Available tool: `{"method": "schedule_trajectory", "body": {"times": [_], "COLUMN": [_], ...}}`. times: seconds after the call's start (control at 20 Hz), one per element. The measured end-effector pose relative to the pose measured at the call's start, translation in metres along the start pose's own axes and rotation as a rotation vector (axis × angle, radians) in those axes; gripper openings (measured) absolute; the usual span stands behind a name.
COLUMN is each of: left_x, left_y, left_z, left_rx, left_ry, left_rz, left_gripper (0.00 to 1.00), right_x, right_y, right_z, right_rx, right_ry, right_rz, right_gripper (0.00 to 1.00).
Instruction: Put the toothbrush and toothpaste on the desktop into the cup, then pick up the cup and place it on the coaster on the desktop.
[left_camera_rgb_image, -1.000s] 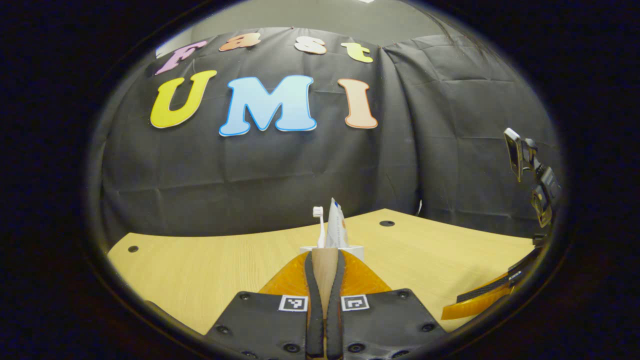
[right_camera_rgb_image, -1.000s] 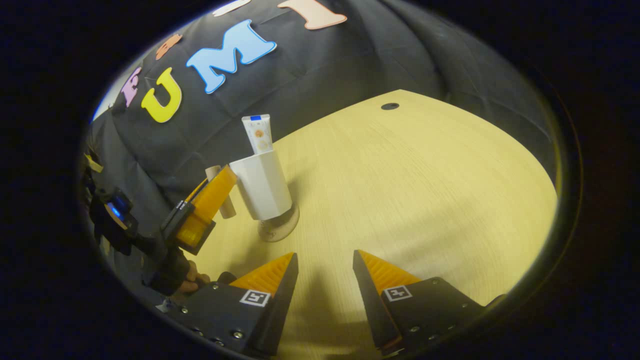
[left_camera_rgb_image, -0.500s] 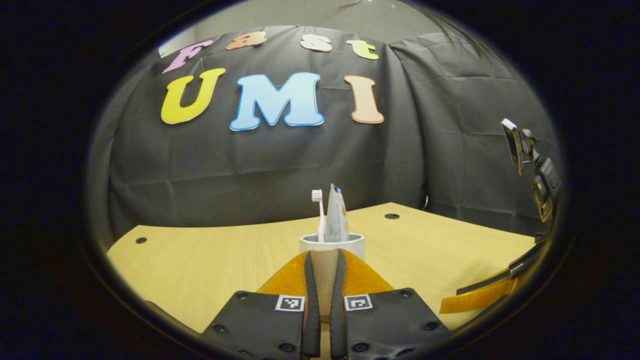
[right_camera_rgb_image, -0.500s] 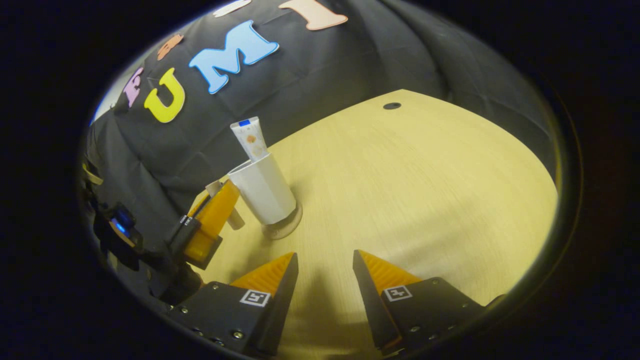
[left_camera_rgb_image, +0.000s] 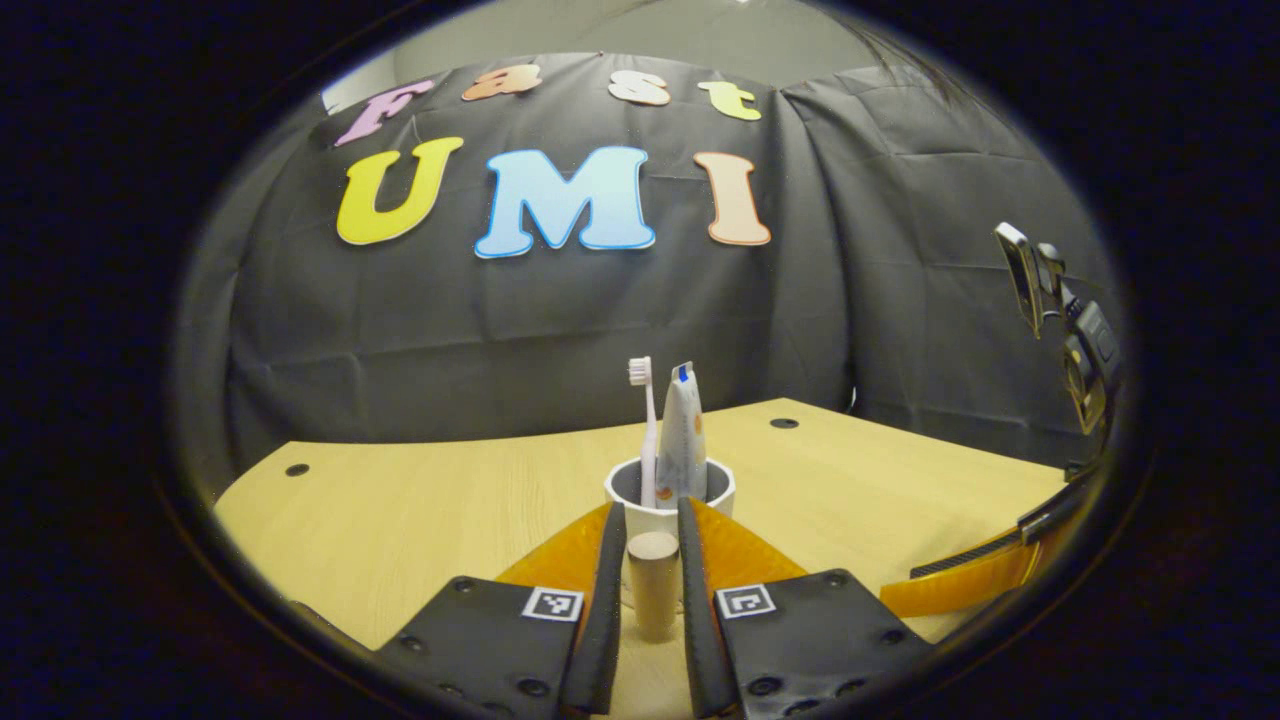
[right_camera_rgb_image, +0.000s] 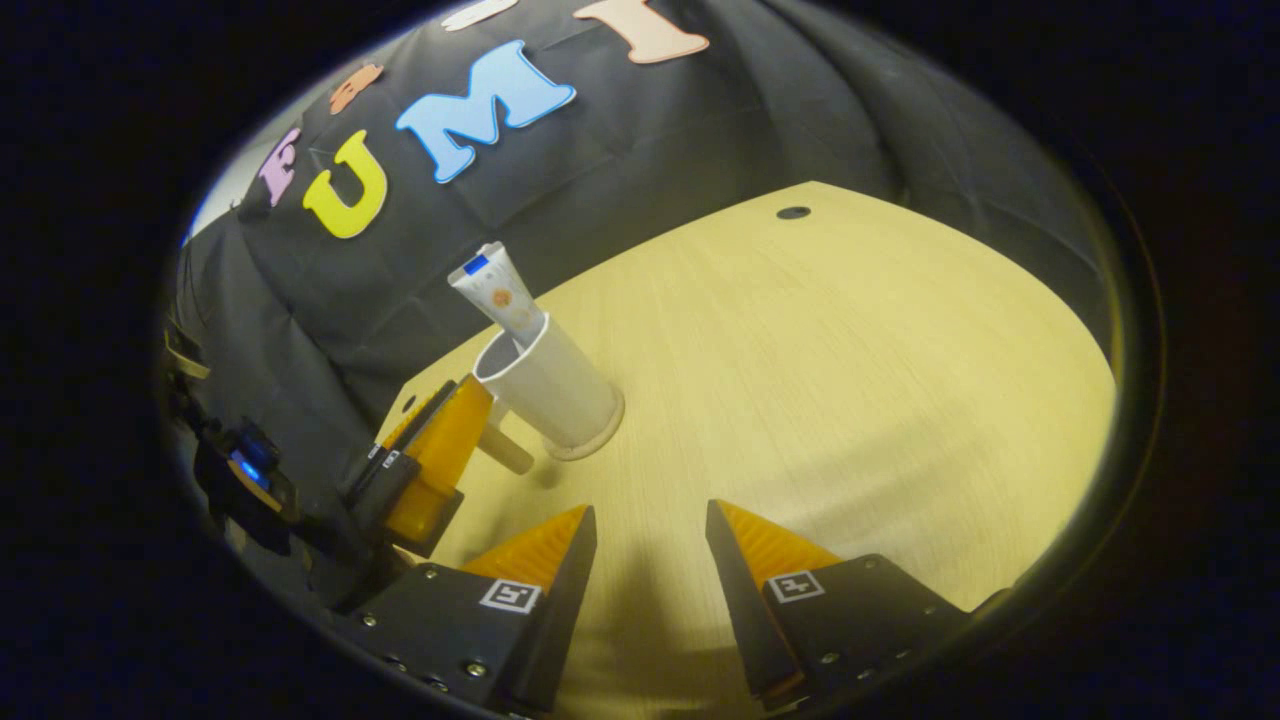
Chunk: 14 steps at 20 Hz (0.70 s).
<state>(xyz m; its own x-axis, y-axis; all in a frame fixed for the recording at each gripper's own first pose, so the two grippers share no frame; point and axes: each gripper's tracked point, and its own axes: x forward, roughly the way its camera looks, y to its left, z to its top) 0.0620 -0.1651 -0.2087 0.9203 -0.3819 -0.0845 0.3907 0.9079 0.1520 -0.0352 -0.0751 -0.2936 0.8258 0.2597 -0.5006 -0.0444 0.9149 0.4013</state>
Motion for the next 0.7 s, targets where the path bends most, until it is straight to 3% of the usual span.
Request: {"method": "schedule_trajectory", "body": {"times": [0.05,0.15,0.2,0.25,0.3,0.35,0.5,0.7], "left_x": [-0.004,-0.008,-0.014,-0.023,-0.033,-0.043,-0.074,-0.129], "left_y": [0.0,0.003,0.006,0.008,0.01,0.013,0.032,0.048], "left_z": [0.001,0.006,0.012,0.019,0.03,0.041,0.085,0.166], "left_rx": [-0.005,-0.003,0.009,0.019,0.024,0.025,0.028,0.032], "left_ry": [0.002,0.013,0.015,0.017,0.016,0.018,0.028,0.019], "left_rz": [0.0,0.005,0.019,0.034,0.045,0.058,0.119,0.212], "left_gripper": [0.44,0.31,0.45,0.4,0.48,0.39,0.39,0.39], "right_x": [-0.003,-0.01,-0.014,-0.019,-0.024,-0.029,-0.049,-0.085], "right_y": [0.002,0.007,0.01,0.015,0.021,0.028,0.047,0.075], "right_z": [0.003,0.012,0.018,0.025,0.034,0.042,0.071,0.12], "right_rx": [-0.01,-0.03,-0.039,-0.044,-0.047,-0.051,-0.099,-0.266], "right_ry": [-0.01,-0.037,-0.054,-0.072,-0.094,-0.115,-0.175,-0.284], "right_rz": [0.0,-0.007,-0.01,-0.012,-0.01,-0.008,-0.012,-0.028], "right_gripper": [0.68,0.68,0.67,0.67,0.67,0.67,0.67,0.67]}}
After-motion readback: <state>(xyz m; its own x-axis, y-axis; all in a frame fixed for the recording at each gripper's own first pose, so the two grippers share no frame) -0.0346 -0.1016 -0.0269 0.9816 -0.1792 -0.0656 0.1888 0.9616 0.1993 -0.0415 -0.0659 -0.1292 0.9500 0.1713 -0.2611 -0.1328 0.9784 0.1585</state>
